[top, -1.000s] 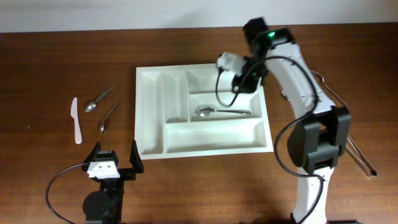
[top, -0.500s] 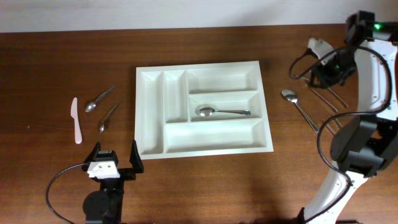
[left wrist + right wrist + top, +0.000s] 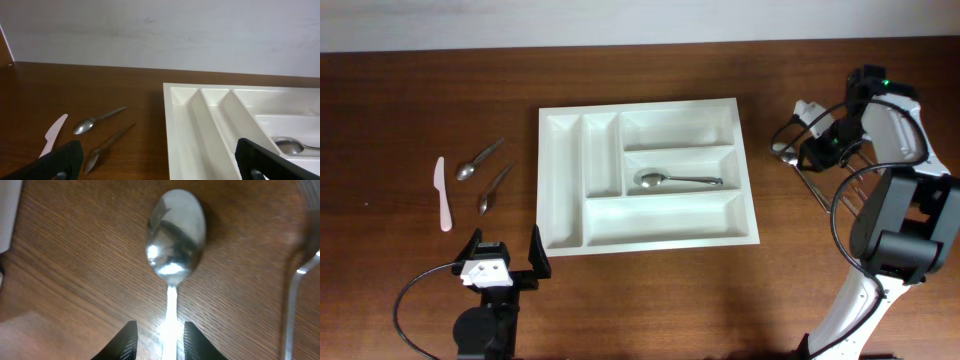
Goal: Pack container
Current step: 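Return the right gripper to the right cutlery and grasp another spoon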
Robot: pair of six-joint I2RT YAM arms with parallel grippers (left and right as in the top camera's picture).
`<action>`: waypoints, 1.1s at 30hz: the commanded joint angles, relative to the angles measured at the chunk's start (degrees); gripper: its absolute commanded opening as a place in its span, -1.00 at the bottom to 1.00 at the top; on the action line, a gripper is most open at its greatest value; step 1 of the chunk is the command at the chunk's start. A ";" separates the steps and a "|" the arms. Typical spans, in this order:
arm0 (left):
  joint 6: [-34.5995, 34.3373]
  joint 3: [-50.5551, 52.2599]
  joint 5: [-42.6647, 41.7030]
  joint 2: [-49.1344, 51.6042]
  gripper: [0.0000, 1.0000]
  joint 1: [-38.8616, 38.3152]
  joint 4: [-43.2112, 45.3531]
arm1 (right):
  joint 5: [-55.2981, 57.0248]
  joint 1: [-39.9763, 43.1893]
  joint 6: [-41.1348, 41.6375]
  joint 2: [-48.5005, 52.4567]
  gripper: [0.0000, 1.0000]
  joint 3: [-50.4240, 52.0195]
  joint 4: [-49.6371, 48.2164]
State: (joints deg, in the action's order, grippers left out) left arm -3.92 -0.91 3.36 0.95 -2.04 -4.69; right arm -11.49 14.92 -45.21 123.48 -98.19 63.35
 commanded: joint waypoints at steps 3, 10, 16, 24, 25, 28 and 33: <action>0.13 0.33 -0.63 -0.17 0.98 0.39 0.07 | -0.70 -0.28 0.11 -0.70 -0.37 4.46 -5.16; 0.13 0.33 -0.61 -0.17 0.98 0.39 0.07 | -0.70 -0.28 0.11 -0.22 -0.36 6.01 -7.56; 0.13 0.33 -0.63 -0.17 0.98 0.39 0.07 | -0.24 -0.28 0.11 -0.20 -0.37 6.67 -8.52; 0.13 0.33 -0.63 -0.17 0.99 0.39 0.07 | 0.17 -0.28 0.79 -0.15 -0.37 9.75 -12.11; 0.13 0.33 -0.63 -0.17 0.98 0.39 0.07 | 0.17 -0.28 0.76 -0.09 -0.36 9.92 -12.26; 0.11 0.33 -0.63 -0.17 0.98 0.39 0.07 | 0.20 -0.28 1.18 0.00 -0.38 9.92 -12.31; 0.11 0.33 -0.63 -0.17 0.98 0.39 0.07 | 0.17 -0.28 1.20 0.00 -0.45 9.92 -12.22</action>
State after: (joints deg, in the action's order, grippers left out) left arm -3.92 -0.91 3.36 0.95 -2.04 -4.69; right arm -11.42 14.90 -44.56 123.48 -88.90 51.11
